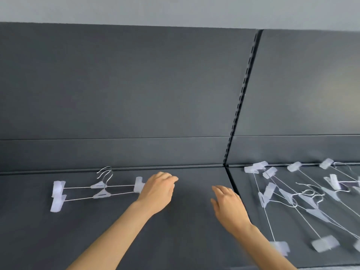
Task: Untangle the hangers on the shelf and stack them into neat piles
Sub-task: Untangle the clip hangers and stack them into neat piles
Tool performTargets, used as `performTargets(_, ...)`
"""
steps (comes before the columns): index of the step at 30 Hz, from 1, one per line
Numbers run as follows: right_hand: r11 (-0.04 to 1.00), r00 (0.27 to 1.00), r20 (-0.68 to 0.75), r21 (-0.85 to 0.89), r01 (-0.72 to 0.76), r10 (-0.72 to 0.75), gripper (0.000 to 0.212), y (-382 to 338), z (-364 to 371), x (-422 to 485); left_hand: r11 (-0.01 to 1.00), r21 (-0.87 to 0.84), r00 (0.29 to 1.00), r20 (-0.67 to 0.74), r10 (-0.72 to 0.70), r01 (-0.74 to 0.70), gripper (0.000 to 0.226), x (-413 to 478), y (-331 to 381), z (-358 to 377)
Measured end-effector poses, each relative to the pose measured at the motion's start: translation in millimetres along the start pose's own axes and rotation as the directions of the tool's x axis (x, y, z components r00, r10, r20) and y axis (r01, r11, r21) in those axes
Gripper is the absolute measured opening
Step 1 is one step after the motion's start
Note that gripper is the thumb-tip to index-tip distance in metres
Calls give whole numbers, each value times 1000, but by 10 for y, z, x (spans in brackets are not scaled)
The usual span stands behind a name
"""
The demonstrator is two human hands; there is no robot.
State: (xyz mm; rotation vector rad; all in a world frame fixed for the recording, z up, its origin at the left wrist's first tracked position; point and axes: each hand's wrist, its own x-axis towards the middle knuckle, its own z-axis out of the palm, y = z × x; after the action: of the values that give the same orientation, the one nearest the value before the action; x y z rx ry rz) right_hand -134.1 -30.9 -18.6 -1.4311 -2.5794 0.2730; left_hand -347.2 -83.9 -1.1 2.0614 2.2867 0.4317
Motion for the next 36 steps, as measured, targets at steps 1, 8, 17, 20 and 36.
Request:
performTargets(1, 1000, 1000, 0, -2, -13, 13, 41, 93, -27, -35, 1000, -9, 1000, 16, 19, -19, 34, 32, 105, 33)
performTargets(8, 998, 999, -7, -20, -54, 54, 36, 911, -265, -352, 997, -61, 993, 98, 59, -53, 36, 123, 931, 366)
performTargets(17, 996, 996, -26, -20, -82, 82, 34, 1967, -533, -685, 991, -130, 994, 99, 50, -37, 35, 204, 1984, 702)
performTargets(20, 994, 993, -32, -3, -112, 112, 33, 2179, -587, -737, 993, -106, 993, 100, 54, -43, 33, 289, 2216, 759)
performTargets(36, 956, 959, -36, 96, -278, 283, 20, 2688, -725, -705, 975, -12, 969, 108, 223, -223, 26, 838, 2852, 1182)
